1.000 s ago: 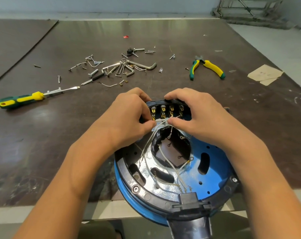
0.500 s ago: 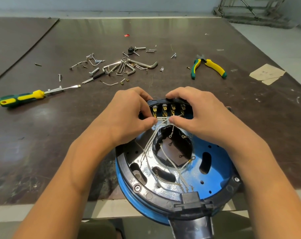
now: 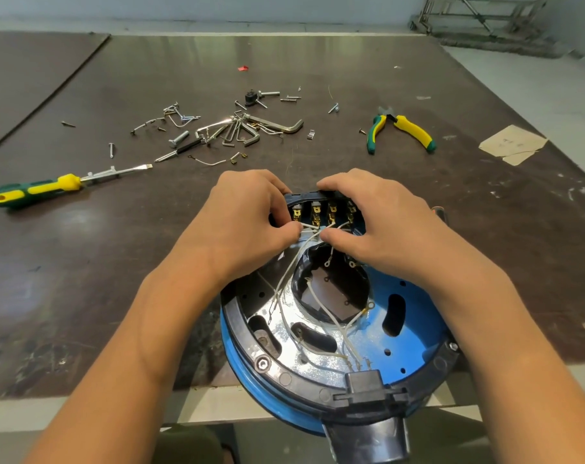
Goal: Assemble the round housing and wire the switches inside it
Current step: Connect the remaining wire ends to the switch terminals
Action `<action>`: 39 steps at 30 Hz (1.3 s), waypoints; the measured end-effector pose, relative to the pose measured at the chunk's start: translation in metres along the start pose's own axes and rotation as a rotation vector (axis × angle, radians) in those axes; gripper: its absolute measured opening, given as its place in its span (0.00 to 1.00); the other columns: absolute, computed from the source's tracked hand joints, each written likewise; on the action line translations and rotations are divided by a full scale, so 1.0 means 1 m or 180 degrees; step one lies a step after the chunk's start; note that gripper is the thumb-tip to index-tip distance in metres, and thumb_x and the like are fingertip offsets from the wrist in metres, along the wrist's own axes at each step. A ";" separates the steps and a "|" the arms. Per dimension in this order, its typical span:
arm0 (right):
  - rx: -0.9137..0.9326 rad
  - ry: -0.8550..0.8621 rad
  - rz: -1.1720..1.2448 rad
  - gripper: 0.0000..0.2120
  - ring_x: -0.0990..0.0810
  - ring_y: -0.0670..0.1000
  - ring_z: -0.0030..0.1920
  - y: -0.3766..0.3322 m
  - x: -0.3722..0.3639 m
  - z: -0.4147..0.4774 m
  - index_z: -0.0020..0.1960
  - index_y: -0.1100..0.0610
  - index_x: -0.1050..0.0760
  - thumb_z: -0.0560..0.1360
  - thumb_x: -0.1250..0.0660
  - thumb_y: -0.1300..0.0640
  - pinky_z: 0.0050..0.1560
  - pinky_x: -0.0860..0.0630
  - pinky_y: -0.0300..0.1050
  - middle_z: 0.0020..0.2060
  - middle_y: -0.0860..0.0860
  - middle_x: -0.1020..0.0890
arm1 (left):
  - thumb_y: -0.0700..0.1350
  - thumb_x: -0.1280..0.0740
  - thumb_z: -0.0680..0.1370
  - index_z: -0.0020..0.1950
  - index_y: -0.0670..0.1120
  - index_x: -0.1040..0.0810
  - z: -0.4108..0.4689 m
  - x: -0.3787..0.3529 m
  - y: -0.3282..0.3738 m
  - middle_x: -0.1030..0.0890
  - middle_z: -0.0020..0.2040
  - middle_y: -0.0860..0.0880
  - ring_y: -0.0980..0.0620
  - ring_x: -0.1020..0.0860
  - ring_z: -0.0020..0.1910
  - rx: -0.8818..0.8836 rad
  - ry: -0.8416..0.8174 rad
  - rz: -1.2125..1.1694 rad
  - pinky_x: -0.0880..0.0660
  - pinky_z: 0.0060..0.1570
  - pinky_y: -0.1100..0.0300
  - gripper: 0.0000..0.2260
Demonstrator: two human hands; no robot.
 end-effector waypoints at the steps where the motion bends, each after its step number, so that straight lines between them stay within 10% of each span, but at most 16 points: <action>1: 0.0019 0.0013 -0.0054 0.26 0.26 0.47 0.60 0.000 -0.001 0.000 0.71 0.44 0.32 0.75 0.30 0.43 0.49 0.30 0.47 0.60 0.43 0.24 | 0.49 0.27 0.72 0.34 0.49 0.14 0.000 0.000 0.000 0.18 0.51 0.54 0.68 0.28 0.42 0.0010 -0.0009 -0.0017 0.23 0.52 0.53 0.08; 39: 0.0027 0.0068 -0.0040 0.23 0.25 0.48 0.59 0.000 -0.003 0.000 0.70 0.44 0.32 0.78 0.34 0.42 0.47 0.34 0.45 0.59 0.44 0.24 | 0.52 0.28 0.76 0.41 0.50 0.14 -0.003 0.003 -0.002 0.27 0.64 0.56 0.57 0.25 0.54 -0.0145 -0.0492 -0.0052 0.25 0.51 0.54 0.07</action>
Point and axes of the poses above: each hand's wrist, its own z-axis towards the middle knuckle, its own x-axis out of the back of the hand, y = z × x, the point moved 1 cm from there along z, towards the middle knuckle
